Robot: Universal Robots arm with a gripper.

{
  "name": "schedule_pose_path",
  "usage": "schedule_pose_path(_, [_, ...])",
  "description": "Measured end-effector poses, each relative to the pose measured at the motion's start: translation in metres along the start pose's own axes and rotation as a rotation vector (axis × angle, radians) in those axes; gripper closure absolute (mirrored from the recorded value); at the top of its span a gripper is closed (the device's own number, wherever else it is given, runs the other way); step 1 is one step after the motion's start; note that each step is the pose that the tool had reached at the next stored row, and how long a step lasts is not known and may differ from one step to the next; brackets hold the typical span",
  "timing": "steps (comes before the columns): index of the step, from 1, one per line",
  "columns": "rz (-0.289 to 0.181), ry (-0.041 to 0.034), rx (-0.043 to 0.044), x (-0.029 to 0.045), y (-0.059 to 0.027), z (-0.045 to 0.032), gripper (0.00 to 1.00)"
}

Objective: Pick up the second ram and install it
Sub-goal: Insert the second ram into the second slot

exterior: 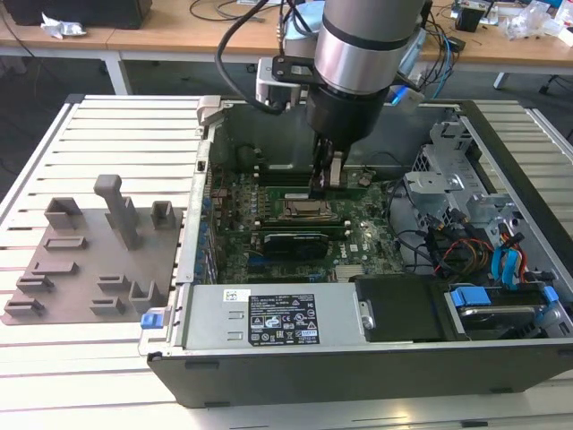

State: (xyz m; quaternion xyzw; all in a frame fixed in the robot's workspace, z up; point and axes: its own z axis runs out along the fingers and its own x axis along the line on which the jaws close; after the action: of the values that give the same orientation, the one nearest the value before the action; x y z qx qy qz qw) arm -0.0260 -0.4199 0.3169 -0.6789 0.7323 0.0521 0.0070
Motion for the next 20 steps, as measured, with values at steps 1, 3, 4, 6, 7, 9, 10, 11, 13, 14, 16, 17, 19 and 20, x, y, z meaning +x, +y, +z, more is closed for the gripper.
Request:
schedule_pose_path(1, [0.0, -0.0001, 0.0, -0.0029, 0.0018, 0.0018, 0.87])
schedule_pose_path(3, [0.0, -0.0001, 0.0, -0.0071, 0.0058, 0.0056, 0.87])
schedule_pose_path(4, [0.0, -0.0001, 0.0, -0.0088, 0.0074, 0.0076, 0.87])
schedule_pose_path(6, [0.0, -0.0002, 0.0, -0.0123, 0.009, 0.0111, 0.87])
schedule_pose_path(7, [0.0, -0.0001, 0.0, -0.014, 0.0101, 0.0136, 0.87])
schedule_pose_path(9, [0.0, -0.0001, 0.0, -0.0161, 0.0106, 0.0161, 0.87])
schedule_pose_path(10, [0.0, -0.0002, 0.0, -0.0173, 0.0109, 0.0173, 0.87])
schedule_pose_path(11, [0.0, -0.0002, 0.0, -0.0194, 0.0115, 0.019, 0.87])
schedule_pose_path(13, [0.0, -0.0002, 0.0, -0.0268, 0.0132, 0.0235, 0.87])
schedule_pose_path(14, [0.0, -0.0002, 0.0, -0.03, 0.0139, 0.0257, 0.87])
schedule_pose_path(16, [0.0, -0.0002, 0.0001, -0.0317, 0.0152, 0.0284, 0.87])
schedule_pose_path(17, [0.0, -0.0001, 0.0, -0.0314, 0.0149, 0.0323, 0.87])
schedule_pose_path(19, [0.0, 0.0, 0.0, -0.0309, 0.014, 0.0394, 0.87])
schedule_pose_path(20, [0.0, 0.0, -0.0001, -0.0305, 0.0133, 0.044, 0.87])
